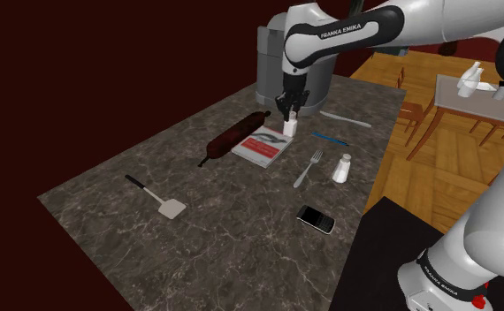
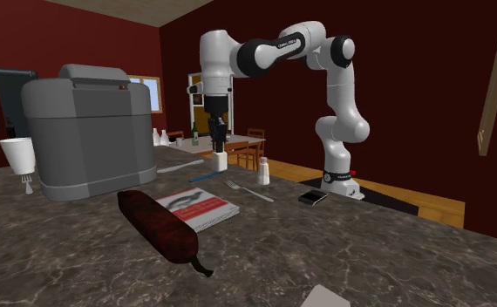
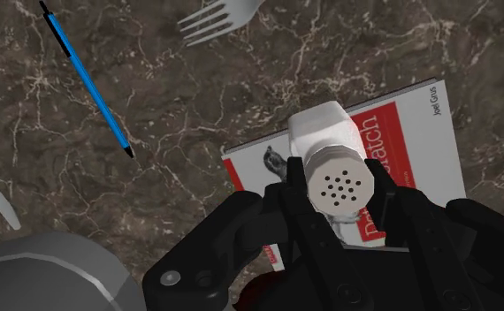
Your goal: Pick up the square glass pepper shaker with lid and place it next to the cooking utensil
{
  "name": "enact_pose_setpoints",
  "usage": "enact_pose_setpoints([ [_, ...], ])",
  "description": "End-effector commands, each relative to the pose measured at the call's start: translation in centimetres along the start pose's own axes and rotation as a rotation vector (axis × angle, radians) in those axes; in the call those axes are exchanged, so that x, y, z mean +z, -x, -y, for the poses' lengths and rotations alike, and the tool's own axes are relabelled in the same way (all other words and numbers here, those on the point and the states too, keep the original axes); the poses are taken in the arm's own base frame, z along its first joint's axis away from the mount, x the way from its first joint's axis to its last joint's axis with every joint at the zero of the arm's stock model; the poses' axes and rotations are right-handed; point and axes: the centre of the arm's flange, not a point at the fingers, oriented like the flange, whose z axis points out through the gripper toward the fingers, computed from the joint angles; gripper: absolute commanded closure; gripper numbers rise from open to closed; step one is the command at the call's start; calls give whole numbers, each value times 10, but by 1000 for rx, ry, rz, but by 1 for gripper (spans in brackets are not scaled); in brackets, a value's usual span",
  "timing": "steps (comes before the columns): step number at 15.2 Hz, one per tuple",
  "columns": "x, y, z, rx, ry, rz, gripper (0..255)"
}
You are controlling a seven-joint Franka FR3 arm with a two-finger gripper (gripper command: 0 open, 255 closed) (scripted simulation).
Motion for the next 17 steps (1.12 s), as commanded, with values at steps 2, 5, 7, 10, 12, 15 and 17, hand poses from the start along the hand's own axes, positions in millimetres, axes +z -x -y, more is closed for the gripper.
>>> enact_pose_setpoints([
  [2, -16, 0, 1, 0, 0, 0, 255],
  [5, -32, 1, 0, 0, 0, 0, 255],
  [7, -42, 1, 0, 0, 0, 0, 255],
  [10, -58, 1, -1, 0, 0, 0, 255],
  [12, -60, 1, 12, 0, 0, 0, 255],
  [15, -62, 3, 52, 0, 0, 0, 255],
  [17, -63, 4, 78, 0, 0, 0, 255],
])
